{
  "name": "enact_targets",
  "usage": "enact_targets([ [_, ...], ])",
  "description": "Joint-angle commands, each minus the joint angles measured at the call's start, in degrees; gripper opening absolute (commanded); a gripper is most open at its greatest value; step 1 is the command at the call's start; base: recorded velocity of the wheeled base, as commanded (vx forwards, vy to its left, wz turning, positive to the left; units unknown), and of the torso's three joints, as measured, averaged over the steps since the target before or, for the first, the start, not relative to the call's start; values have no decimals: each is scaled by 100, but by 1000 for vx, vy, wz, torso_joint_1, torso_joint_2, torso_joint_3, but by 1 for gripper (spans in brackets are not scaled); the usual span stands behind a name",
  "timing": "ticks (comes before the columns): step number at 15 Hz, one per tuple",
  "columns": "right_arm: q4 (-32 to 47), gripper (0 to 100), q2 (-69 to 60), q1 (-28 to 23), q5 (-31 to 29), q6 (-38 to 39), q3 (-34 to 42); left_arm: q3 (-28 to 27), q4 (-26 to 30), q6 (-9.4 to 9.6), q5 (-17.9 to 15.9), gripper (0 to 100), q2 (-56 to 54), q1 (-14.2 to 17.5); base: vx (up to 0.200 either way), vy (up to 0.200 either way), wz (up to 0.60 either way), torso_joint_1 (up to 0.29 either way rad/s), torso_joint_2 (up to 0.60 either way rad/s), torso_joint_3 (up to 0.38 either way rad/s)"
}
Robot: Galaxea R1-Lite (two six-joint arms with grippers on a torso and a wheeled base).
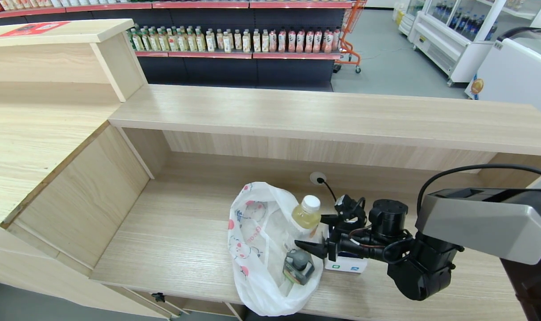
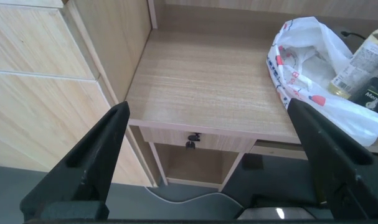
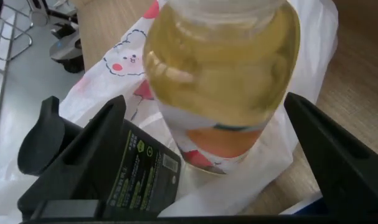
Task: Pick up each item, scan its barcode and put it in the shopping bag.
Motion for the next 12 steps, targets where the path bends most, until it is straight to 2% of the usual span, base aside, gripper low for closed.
enact_targets([
  [1,17,100,-92,0,73,-84,-12,0,-2,-8,-2,100,9,1,0,0,0,0,0,0],
  [12,69,100,-769,0,310,3,-56,0,-2,1,-2,100,0,1,0,0,0,0,0,0],
])
